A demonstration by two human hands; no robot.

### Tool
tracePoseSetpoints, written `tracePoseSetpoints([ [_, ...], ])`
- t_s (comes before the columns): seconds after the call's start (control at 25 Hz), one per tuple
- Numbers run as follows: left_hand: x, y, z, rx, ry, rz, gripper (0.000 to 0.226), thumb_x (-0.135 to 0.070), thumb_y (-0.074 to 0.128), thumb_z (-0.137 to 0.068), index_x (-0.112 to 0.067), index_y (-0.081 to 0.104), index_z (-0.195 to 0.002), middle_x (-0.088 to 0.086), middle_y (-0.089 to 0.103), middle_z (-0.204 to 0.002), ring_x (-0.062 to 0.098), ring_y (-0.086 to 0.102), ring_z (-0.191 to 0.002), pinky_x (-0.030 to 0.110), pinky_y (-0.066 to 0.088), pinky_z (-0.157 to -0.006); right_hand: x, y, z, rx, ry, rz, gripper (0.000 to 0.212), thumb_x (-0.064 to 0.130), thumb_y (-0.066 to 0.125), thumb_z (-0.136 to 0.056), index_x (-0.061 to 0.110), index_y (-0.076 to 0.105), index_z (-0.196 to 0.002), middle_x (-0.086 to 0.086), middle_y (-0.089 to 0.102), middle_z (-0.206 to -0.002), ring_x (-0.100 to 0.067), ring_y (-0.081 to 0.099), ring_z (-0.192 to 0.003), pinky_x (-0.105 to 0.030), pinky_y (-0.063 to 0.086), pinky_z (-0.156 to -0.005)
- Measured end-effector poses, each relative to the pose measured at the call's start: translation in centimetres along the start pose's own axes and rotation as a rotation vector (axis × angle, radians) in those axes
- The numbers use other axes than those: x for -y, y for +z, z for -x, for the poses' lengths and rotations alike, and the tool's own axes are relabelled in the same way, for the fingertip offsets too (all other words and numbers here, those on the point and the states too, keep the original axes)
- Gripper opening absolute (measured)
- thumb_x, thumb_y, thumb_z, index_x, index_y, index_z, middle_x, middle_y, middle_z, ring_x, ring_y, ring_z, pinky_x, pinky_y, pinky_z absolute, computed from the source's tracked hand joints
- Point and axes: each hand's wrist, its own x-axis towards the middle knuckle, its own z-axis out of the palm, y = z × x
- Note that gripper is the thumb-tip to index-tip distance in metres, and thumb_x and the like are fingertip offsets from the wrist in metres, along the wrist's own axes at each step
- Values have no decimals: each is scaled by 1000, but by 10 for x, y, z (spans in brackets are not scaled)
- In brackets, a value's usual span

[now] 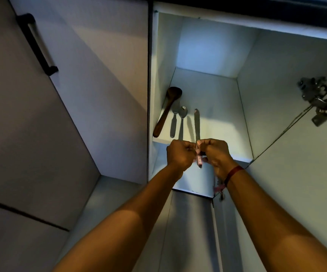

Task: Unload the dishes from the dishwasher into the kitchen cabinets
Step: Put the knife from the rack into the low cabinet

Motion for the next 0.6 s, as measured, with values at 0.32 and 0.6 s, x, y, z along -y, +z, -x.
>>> tracePoseSetpoints([
  [0.32,-27,-5,-49,-97,-24,241,9,0,63,-90,-1,61,-81,12,58,-76,13,51,-54,24,43,-50,20,-48,-51,248,-124,436,14,6,61,-92,9,66,-80,-18,64,-78,-26,63,-58,-50,54,-76],
  [0.6,-31,-7,-57,-202,-8,299,18,-3,61,-92,12,64,-101,12,61,-76,15,58,-58,16,46,-48,28,-68,-67,253,-279,548,14,-1,58,-93,-4,68,-102,-7,65,-106,-6,55,-61,-11,45,-52],
])
